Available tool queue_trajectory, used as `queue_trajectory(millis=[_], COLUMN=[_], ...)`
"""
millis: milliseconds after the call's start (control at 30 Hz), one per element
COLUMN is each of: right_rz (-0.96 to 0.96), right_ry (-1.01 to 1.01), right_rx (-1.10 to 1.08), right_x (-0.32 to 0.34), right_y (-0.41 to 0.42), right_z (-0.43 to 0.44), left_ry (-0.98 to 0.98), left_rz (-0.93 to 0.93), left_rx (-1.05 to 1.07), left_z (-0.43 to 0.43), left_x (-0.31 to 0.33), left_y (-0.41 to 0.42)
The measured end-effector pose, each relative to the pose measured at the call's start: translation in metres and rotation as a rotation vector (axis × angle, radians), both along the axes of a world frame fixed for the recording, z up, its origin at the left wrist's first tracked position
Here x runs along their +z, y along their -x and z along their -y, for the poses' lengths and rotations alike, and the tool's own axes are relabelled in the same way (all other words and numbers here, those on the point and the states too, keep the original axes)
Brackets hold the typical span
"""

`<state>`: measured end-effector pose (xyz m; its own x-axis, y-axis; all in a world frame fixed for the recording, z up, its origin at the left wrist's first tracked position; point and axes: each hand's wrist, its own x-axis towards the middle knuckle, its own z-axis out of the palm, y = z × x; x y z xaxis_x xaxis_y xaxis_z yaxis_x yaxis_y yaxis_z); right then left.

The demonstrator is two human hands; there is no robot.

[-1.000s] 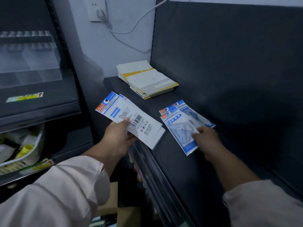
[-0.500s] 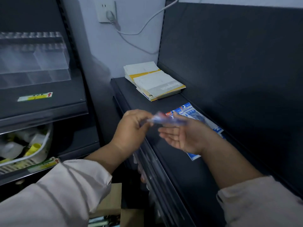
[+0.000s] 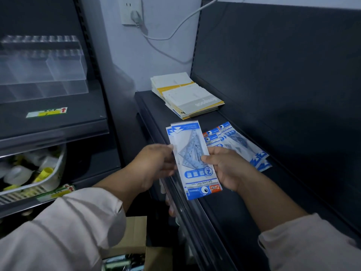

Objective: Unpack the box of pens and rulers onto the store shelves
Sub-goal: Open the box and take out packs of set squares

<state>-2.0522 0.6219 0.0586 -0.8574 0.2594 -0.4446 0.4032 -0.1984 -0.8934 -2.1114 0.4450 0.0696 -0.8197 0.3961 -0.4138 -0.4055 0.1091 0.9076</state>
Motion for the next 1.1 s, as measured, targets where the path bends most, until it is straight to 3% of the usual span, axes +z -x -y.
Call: queue_trajectory(millis=[100,500,567,667,733,800,867,967,1100], right_rz=[-0.007,0.013,-0.019,-0.166,-0.286,-0.319,-0.245,-0.146,-0.036], right_ry=[0.004,-0.077,-0.229,-0.832,-1.154,-1.353,-1.339,-1.116,-0.948], right_rx=[0.026,0.045,0.007,-0.047,0.054,0.184,0.310,0.405,0.301], right_x=[-0.001,-0.009,-0.004,0.013,0.027,0.035,0.034,0.019,-0.002], right_y=[-0.002,-0.005,-0.005,-0.001,-0.001,-0.002,-0.002,-0.005,-0.012], right_z=[0.001,-0.002,-0.005,-0.016,-0.018,-0.016,-0.017,-0.017,-0.028], left_ry=[-0.050,-0.105,-0.023,0.236,0.472,0.725,0.873,0.896,0.863], left_rz=[0.120,0.103,-0.018,-0.389,-0.633,-0.834,-0.994,-1.179,-1.380], left_rx=[-0.085,0.058,0.026,-0.164,-0.367,-0.543,-0.642,-0.664,-0.521], left_z=[-0.006,-0.024,-0.025,-0.022,-0.022,-0.025,-0.031,-0.040,-0.046], left_x=[-0.003,-0.006,-0.006,-0.005,0.001,0.011,0.024,0.031,0.019], left_y=[-0.006,-0.006,0.000,0.017,0.026,0.027,0.022,0.019,0.025])
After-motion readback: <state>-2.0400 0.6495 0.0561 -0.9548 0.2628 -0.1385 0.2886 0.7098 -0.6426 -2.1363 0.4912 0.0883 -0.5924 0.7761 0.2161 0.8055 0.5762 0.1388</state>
